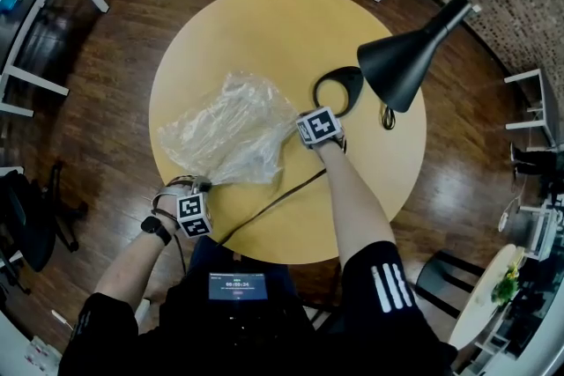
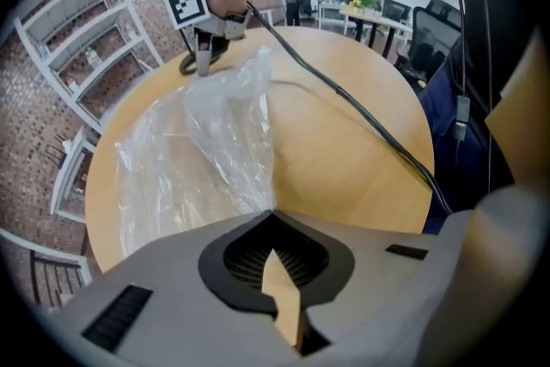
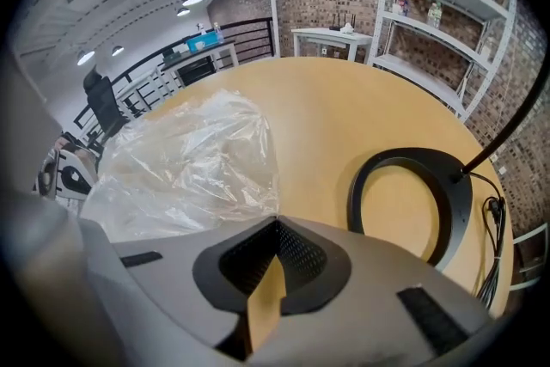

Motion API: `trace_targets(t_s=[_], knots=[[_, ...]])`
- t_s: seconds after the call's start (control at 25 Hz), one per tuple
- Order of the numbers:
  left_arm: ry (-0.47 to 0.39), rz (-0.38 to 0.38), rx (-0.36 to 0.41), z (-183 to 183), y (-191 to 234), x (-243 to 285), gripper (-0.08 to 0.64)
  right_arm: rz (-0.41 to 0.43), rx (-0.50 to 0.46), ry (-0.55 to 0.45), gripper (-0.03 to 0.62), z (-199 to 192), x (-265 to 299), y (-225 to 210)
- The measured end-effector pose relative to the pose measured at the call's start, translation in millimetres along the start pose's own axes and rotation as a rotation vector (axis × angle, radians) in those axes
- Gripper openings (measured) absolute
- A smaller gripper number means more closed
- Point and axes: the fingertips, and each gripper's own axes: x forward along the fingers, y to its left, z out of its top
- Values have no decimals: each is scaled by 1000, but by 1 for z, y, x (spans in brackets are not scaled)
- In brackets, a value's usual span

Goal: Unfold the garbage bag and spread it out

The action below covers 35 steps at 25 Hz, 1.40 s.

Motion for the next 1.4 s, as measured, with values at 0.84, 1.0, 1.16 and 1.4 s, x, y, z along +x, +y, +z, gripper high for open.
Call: trace_targets(t_s=[0.84,1.0,1.16,1.4], knots=[[-153,26,-129,19,7,-58,189,164,97,-184,215,4,-48,35],[-234,95,-178,38,19,-85,189,219,145,-234,213,-4,-70,47],[-251,122,-204,59,34,-78,189,292,218,-227,218,-21,-70,74],[-154,119,-216,78,52,-23,189,367,316,-244,222,-22,-50,117]])
